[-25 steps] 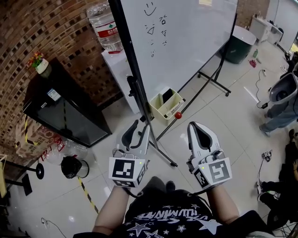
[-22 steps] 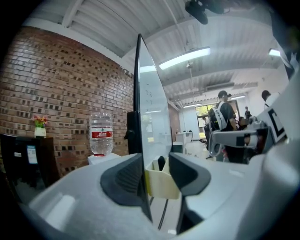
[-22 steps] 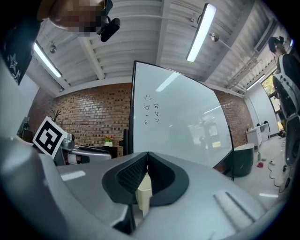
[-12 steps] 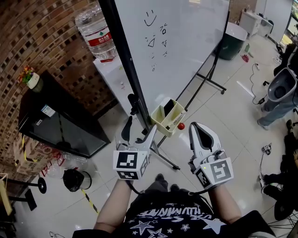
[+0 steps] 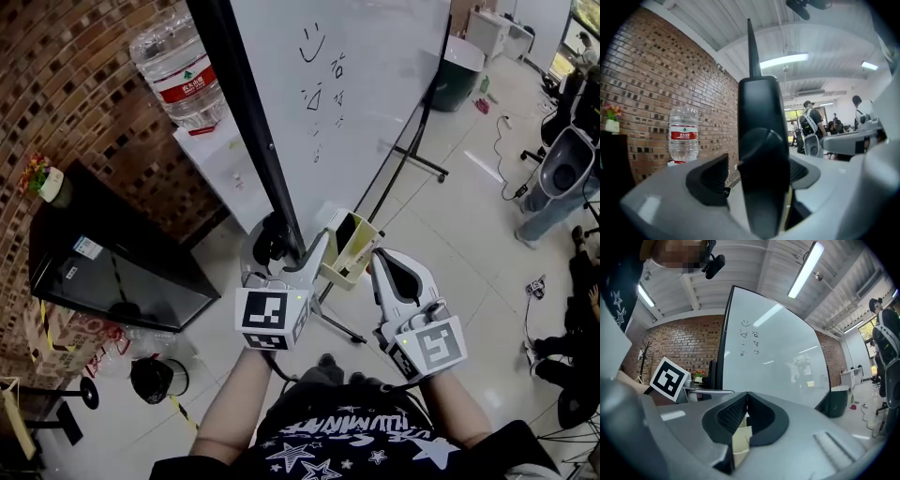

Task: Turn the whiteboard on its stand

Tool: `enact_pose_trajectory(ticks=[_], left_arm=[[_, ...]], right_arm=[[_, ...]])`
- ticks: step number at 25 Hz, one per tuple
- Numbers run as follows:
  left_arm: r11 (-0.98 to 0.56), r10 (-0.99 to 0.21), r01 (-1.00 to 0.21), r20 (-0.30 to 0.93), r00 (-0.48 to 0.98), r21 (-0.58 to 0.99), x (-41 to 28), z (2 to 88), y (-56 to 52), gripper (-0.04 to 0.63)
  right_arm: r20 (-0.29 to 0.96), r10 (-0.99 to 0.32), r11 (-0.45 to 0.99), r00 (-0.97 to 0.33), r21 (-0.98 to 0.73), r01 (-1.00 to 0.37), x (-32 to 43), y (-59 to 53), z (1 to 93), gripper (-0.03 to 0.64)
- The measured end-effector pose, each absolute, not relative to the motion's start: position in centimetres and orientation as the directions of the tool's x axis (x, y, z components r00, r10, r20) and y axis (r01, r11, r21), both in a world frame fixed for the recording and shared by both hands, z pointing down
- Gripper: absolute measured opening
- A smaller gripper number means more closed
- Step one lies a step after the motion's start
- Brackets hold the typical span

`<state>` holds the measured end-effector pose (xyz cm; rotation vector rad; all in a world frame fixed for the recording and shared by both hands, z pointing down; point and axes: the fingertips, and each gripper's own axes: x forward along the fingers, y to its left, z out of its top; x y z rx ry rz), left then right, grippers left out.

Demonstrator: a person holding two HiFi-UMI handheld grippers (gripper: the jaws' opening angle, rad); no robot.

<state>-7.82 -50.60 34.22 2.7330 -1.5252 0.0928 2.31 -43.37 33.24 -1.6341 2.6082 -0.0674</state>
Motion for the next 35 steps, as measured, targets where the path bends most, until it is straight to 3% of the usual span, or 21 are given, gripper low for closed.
enact_pose_trajectory(ticks=[7, 14, 35], left_arm=[[-0.52, -0.854, -0.854, 0.044, 0.519, -0.024, -7.7, 34.5, -51.5, 0.346], [-0.548, -0.836, -0.837, 0.038, 0.547, 0.0, -6.6, 34.5, -51.0, 0.107], [-0.525, -0.85, -0.851, 0.045, 0.525, 0.011, -6.4, 34.2, -49.8, 0.101]], right_arm=[[-0.021, -0.915, 0.402, -0.402, -0.068, -0.913, 3.1, -43.8, 33.2, 0.009], [-0.012, -0.932, 0.361, -0.362, -0.085, -0.928, 4.6, -43.6, 33.4, 0.008], [-0.029, -0.958, 0.287, -0.286, -0.093, -0.953, 7.6, -41.2, 32.0, 0.009]])
